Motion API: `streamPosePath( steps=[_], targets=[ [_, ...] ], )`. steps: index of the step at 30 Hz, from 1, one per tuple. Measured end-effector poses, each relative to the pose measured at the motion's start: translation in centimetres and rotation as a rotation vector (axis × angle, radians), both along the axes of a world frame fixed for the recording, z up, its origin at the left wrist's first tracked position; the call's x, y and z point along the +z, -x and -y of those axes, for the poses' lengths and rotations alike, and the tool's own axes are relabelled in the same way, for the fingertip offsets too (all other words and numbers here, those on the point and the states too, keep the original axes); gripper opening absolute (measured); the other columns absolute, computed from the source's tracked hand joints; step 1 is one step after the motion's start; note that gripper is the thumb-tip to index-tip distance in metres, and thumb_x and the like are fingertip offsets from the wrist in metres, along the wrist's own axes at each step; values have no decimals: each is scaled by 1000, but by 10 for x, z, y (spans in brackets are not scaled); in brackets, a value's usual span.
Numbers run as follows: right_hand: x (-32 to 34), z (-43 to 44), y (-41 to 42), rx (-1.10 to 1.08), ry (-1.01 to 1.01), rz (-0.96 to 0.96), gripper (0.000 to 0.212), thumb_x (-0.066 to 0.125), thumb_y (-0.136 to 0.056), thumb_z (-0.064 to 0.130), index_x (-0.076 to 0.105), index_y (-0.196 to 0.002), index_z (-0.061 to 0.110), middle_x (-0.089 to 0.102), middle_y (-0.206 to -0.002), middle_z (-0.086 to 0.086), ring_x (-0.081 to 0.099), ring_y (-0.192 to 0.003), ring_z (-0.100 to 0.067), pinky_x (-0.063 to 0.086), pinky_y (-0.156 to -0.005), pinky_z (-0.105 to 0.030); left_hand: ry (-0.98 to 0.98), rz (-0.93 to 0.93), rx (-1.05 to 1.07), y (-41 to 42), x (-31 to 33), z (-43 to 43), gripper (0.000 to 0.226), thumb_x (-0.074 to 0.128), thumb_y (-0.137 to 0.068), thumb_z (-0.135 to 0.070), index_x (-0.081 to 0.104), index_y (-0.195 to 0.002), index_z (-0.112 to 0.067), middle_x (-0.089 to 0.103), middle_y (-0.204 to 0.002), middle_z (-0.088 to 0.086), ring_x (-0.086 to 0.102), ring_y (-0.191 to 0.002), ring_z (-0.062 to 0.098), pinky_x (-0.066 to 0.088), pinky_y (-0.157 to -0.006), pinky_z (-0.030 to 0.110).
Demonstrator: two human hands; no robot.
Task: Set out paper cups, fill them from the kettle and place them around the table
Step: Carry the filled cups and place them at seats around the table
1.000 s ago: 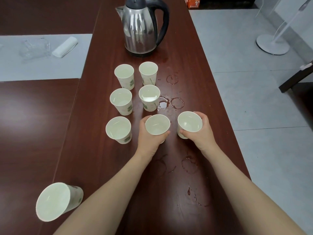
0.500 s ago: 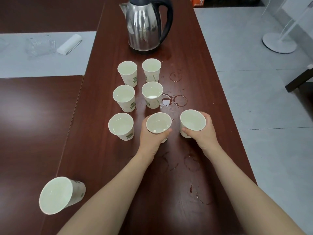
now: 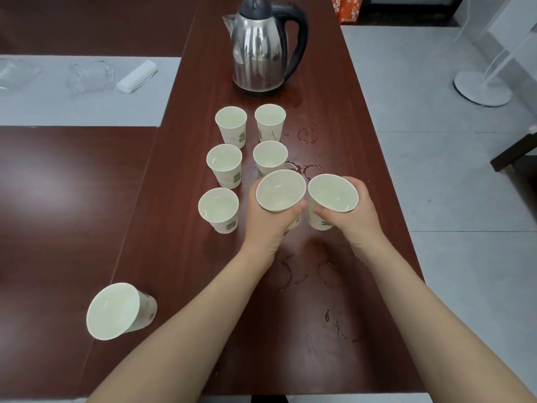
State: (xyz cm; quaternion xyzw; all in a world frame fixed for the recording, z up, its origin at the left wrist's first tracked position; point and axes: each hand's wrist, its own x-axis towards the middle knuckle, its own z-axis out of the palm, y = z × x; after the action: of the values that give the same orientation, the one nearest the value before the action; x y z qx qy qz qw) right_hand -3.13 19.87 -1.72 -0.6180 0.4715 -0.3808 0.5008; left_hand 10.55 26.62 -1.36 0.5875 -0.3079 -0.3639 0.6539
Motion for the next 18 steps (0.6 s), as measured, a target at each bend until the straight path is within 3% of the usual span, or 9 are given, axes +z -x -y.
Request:
streamPosePath(
  steps=[2,4,8,11,13,15,18],
  targets=[
    [16,-3,-6,38,-10,19,56,81,-55,15,49,-98,31,59,-99,15,58,-84,14,47,-73,-11,37,-11,-10,-2,18,-3,55,81,-55,-23,57,-103,-18,65,-95,-7,61,-86,1,51,-72,18],
    [34,-6,-13,67,-12,43,57,78,-54,20,49,-101,31,60,-101,14,59,-87,9,48,-72,-13,59,-13,4,-8,37,-9,61,79,-53,-33,54,-106,-17,64,-101,-3,62,-93,5,54,-84,30],
    [73,-15,-32,130,8,82,57,79,-54,22,50,-102,30,62,-105,12,60,-94,0,48,-73,-19,80,39,5,-27,64,-24,62,81,-53,-30,52,-107,-24,62,-106,-4,61,-100,6,52,-91,36],
    [105,-30,-52,196,48,98,42,77,-56,19,58,-92,31,67,-92,16,62,-85,6,48,-75,-20,63,66,29,-50,84,-39,64,83,-52,-29,52,-107,-25,60,-116,6,61,-106,14,52,-91,35],
    [126,-43,-67,289,58,119,32,73,-60,12,68,-79,38,68,-76,23,60,-73,11,48,-70,-14,75,89,30,-67,98,-54,69,83,-53,-27,55,-114,-12,63,-113,11,62,-105,19,52,-86,31],
    [139,-53,-84,359,75,125,40,71,-63,5,69,-76,42,67,-73,24,60,-71,10,48,-70,-16,79,103,52,-85,109,-70,61,85,-58,-17,56,-112,-12,66,-106,4,64,-100,9,51,-82,24],
    [150,-76,-121,386,68,151,42,76,-60,8,57,-91,29,68,-85,17,62,-81,5,47,-74,-23,95,147,121,-121,125,-106,51,85,-61,-7,53,-93,-30,66,-87,-18,61,-84,-8,51,-78,17]
  ],
)
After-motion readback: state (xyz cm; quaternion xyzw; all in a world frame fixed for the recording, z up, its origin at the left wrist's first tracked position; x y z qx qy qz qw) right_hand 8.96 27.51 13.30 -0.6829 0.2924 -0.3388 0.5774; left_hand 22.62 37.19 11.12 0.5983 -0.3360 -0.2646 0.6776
